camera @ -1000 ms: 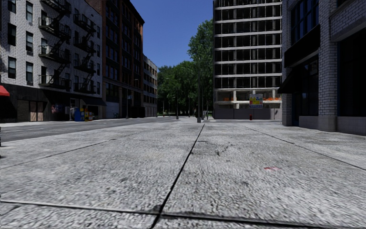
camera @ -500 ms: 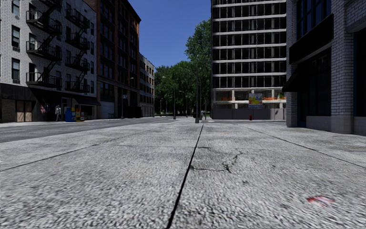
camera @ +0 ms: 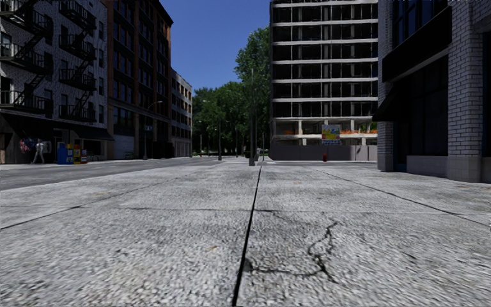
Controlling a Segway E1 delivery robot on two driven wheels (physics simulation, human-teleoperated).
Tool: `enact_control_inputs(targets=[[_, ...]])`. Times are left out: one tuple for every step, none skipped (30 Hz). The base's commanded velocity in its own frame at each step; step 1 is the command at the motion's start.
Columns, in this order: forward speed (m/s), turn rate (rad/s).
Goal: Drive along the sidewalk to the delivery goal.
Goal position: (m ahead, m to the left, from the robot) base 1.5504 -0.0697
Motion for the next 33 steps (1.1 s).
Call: enact_control_inputs(targets=[[2.0,-0.5],[2.0,-0.44],[2.0,-0.38],[2.0,-0.38],[2.0,-0.35],[1.96,-0.32],[1.75,-0.22],[1.75,-0.22],[1.6,-0.03],[1.57,0.0],[1.54,0.0],[1.54,0.0],[1.39,0.0],[1.24,0.0],[1.1,0.0],[1.1,0.0],[1.04,0.0],[0.98,0.0],[0.88,0.0],[0.88,0.0],[0.77,0.0],[0.71,0.0],[0.66,0.0],[0.66,0.0],[0.6,0.0],[0.53,0.0],[0.48,0.0],[0.48,0.0],[0.42,0.0],[0.21,0.0],[0.21,0.0],[0.0,0.0],[0.0,0.0]])
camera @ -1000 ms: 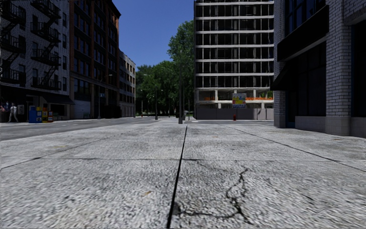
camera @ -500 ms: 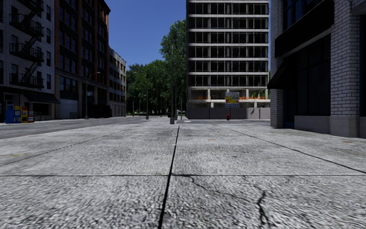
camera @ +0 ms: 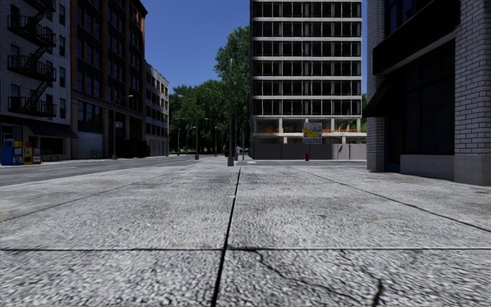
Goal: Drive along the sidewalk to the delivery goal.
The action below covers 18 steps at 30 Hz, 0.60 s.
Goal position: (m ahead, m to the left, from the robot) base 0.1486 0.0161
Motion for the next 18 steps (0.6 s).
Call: enact_control_inputs(targets=[[0.0,0.0],[0.0,0.0],[0.0,0.0],[0.0,0.0],[0.0,0.0],[0.0,0.0],[0.0,0.0],[0.0,0.0],[0.0,0.0],[0.0,0.0],[0.0,0.0],[0.0,0.0],[0.0,0.0],[0.0,0.0],[0.0,0.0],[0.0,0.0],[0.0,0.0],[0.0,0.0]])
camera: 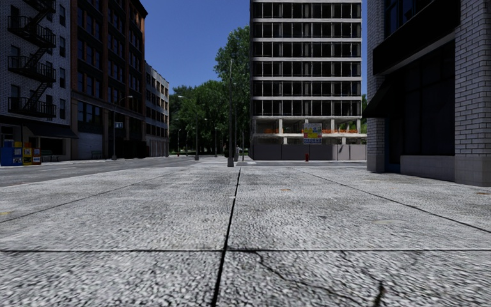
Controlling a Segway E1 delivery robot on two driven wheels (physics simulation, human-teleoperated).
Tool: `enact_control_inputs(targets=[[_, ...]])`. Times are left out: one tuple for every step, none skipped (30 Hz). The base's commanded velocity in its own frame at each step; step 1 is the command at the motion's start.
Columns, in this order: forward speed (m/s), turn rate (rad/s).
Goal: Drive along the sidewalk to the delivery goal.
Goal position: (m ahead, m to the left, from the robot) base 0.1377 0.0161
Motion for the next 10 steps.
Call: enact_control_inputs(targets=[[0.0,0.0],[0.0,0.0],[0.0,0.0],[0.0,0.0],[0.0,0.0],[0.0,0.0],[0.0,0.0],[0.0,0.0],[0.0,0.0],[0.0,0.0]])
